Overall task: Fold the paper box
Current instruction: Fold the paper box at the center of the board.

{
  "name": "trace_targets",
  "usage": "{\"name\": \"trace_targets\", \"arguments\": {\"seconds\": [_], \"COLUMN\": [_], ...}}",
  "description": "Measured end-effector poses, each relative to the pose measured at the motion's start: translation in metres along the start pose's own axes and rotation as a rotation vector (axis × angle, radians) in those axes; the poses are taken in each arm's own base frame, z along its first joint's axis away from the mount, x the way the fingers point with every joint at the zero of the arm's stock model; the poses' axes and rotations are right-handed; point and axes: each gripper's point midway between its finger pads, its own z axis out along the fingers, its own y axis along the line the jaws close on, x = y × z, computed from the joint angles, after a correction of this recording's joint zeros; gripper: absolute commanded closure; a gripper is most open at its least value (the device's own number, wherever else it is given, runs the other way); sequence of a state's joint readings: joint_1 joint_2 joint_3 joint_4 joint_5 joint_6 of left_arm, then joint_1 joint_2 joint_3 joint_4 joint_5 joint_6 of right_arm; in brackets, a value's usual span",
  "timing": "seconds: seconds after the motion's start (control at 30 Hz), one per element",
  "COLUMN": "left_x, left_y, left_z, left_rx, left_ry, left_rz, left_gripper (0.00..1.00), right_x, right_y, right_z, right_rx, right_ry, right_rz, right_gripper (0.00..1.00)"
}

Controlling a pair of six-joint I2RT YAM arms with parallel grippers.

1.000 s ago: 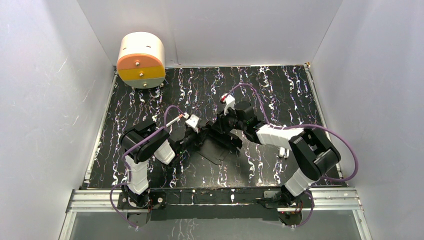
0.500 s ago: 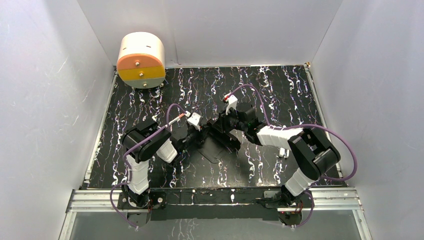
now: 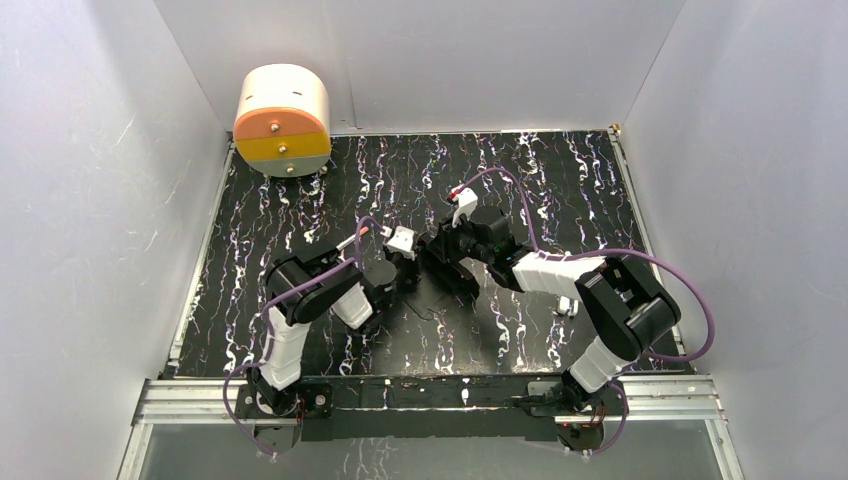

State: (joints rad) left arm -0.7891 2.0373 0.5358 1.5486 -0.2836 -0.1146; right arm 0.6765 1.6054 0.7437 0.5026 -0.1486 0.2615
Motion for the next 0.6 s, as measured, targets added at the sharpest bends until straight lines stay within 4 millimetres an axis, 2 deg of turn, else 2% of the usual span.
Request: {"name": "trace_targets", "arguments": {"seconds": [0.23, 0.6], "left_x": [-0.004, -0.006], "left_y": [0.007, 0.011], "left_z": [-0.001, 0.004], "left_rx": [-0.171, -0.274], "left_ry": [-0.031, -0.007], "left_rz": [0.015, -0.062], "left_gripper": [1.0, 1.0], "right_x": [-0.001, -0.006], "right_y": [0.004, 0.005], "right_z": [0.001, 0.002], "right_rx": [0.003, 0.01], "right_ry": [-0.009, -0.029], "right_rz": [-0.001, 0.005], "right_gripper": [0.72, 0.72]}}
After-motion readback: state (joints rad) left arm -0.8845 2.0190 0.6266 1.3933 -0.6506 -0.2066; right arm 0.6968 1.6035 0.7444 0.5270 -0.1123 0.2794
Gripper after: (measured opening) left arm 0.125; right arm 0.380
